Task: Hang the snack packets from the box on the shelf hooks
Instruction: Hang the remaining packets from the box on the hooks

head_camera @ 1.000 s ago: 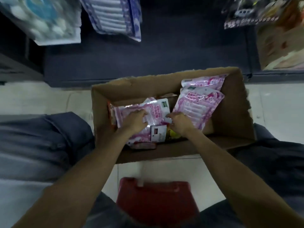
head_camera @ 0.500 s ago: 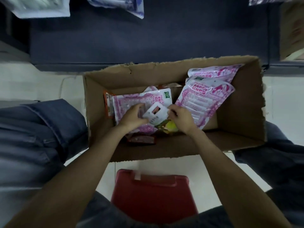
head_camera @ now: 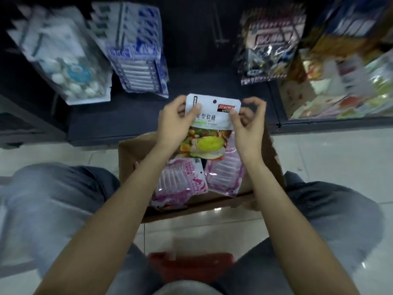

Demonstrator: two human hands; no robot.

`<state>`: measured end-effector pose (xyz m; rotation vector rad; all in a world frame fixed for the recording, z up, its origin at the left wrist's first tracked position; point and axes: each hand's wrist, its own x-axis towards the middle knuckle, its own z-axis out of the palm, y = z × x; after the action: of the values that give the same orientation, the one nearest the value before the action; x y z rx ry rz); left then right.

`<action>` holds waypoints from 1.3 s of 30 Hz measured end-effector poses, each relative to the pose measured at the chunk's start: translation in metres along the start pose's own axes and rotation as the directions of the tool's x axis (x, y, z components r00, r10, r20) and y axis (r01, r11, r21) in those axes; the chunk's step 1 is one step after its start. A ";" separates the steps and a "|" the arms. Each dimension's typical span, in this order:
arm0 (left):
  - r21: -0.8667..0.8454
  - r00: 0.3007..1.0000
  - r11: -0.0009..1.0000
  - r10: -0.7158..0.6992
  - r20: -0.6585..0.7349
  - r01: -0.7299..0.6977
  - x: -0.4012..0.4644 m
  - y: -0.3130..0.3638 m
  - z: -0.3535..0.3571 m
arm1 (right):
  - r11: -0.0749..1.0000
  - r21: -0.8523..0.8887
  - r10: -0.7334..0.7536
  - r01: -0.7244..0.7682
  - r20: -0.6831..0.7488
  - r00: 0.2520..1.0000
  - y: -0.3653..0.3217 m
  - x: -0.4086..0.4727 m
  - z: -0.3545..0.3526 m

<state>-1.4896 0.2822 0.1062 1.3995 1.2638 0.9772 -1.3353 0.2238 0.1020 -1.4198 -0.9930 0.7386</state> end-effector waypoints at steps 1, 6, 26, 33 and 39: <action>0.003 0.999 0.999 0.040 -0.022 -0.040 0.000 0.014 0.003 | 0.999 -0.006 -0.049 0.048 -0.028 0.998 -0.012 0.004 -0.004; 0.034 0.961 0.963 0.270 -0.060 -0.269 0.025 0.097 0.010 | 0.968 -0.073 -0.240 0.241 0.025 0.970 -0.075 0.055 -0.017; 0.402 0.563 0.580 0.808 -0.172 -0.709 0.157 0.227 0.017 | 0.852 -0.044 -0.523 0.522 -0.130 0.842 -0.197 0.217 -0.006; 0.447 0.605 0.588 0.787 -0.122 -0.675 0.171 0.229 0.013 | 0.848 -0.135 -0.530 0.513 -0.163 0.833 -0.197 0.232 0.003; 0.442 0.573 0.552 0.814 -0.100 -0.707 0.176 0.235 0.014 | 0.864 -0.117 -0.503 0.489 -0.207 0.839 -0.197 0.233 0.002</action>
<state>-1.4031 0.4582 0.3255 2.2772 1.0362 1.6701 -1.2648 0.4221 0.3232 -1.1875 -1.1400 0.1532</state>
